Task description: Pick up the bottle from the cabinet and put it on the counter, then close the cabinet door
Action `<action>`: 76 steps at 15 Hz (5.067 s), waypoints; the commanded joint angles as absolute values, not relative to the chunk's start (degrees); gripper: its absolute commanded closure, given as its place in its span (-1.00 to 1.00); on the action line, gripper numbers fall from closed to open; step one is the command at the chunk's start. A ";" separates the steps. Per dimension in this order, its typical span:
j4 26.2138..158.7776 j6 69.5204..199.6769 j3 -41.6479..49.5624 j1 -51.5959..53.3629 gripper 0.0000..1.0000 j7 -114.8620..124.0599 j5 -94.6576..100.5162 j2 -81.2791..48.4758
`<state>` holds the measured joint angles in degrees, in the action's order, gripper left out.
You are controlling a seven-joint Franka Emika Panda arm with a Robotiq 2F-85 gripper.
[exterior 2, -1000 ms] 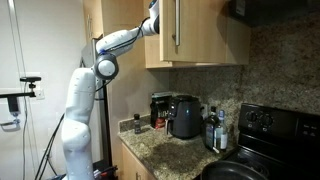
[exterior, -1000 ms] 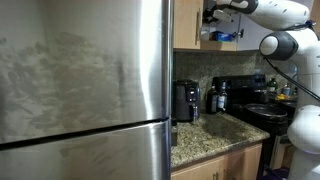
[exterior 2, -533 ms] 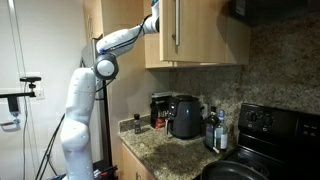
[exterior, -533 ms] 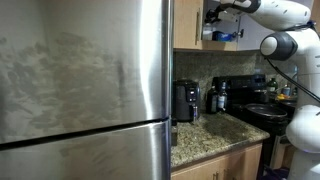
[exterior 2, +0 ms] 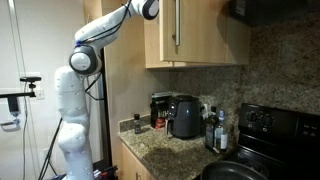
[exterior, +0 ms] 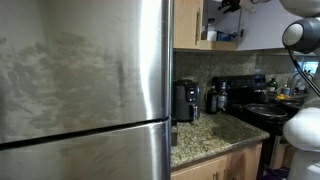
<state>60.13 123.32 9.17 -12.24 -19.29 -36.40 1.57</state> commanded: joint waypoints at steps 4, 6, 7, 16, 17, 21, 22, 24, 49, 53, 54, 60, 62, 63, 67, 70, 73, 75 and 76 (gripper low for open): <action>77.25 120.20 14.83 -15.70 -0.91 -23.17 -42.13 13.87; 78.57 122.76 14.64 -17.44 -1.00 -20.37 -35.24 13.94; 78.87 122.42 14.45 -18.04 -1.00 -19.32 -31.95 13.85; 77.42 120.51 17.12 -12.84 -1.00 -18.93 -30.29 12.95; 77.89 121.29 14.36 -15.30 -1.00 -19.95 -29.91 12.76; 75.61 123.38 13.55 -10.26 -1.00 -21.52 -25.96 11.58; 74.66 123.63 13.33 -9.15 -1.00 -22.20 -26.08 10.90; 73.14 123.75 14.69 -6.10 -1.00 -23.82 -30.23 10.28; 51.47 125.80 10.97 -4.90 -1.00 -5.81 -17.81 -7.22; 45.44 123.12 11.31 -4.16 -1.00 -1.73 -12.95 -11.32; 43.98 121.92 11.27 -4.11 -1.00 -1.12 -12.47 -12.24; 37.46 118.05 11.38 -3.90 -1.00 0.99 -11.05 -16.41; 36.72 118.63 11.21 -4.11 -1.00 1.90 -11.79 -16.67; 41.01 120.22 10.89 -3.88 -1.00 0.37 -12.07 -14.50; 38.91 120.11 11.17 -3.93 -1.00 2.07 -11.69 -15.93; 37.88 120.26 11.46 -3.89 -1.00 3.30 -11.22 -17.14; 37.23 121.34 11.79 -3.55 -1.00 4.57 -10.34 -18.02; 37.12 122.33 12.00 -3.36 -1.00 5.42 -9.30 -18.33; 37.13 122.34 11.92 -3.45 -0.98 5.34 -9.00 -18.47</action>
